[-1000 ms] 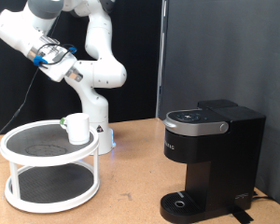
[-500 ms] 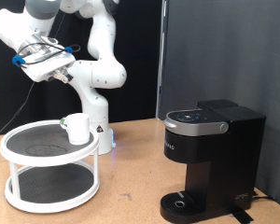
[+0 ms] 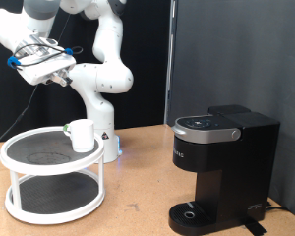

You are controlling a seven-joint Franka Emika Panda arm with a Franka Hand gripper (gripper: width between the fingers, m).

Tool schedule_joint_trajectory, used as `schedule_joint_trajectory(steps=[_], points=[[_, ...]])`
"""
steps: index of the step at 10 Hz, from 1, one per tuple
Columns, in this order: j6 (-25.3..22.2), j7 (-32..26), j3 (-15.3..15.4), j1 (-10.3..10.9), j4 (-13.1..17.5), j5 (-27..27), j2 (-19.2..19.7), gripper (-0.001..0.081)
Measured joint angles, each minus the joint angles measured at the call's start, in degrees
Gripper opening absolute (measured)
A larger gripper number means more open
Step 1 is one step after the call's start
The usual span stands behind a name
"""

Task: Make a cup of coffee with the keurig machine

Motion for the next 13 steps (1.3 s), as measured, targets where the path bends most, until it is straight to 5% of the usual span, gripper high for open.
schedule_joint_trajectory(steps=[6, 7, 8, 10, 13], points=[[9.91, -6.68, -0.75, -0.25, -6.39, -0.51, 0.0, 0.0023], [10.99, -7.9, -1.16, -0.25, -7.18, -0.51, 0.03, 0.0217], [12.11, -9.06, -1.63, -0.25, -7.96, -0.51, 0.16, 0.0217], [14.58, -11.24, -2.25, -0.25, -9.03, -0.51, 1.26, 0.0581], [17.15, -14.34, -3.02, -0.21, -9.49, -0.44, 4.29, 0.0685]])
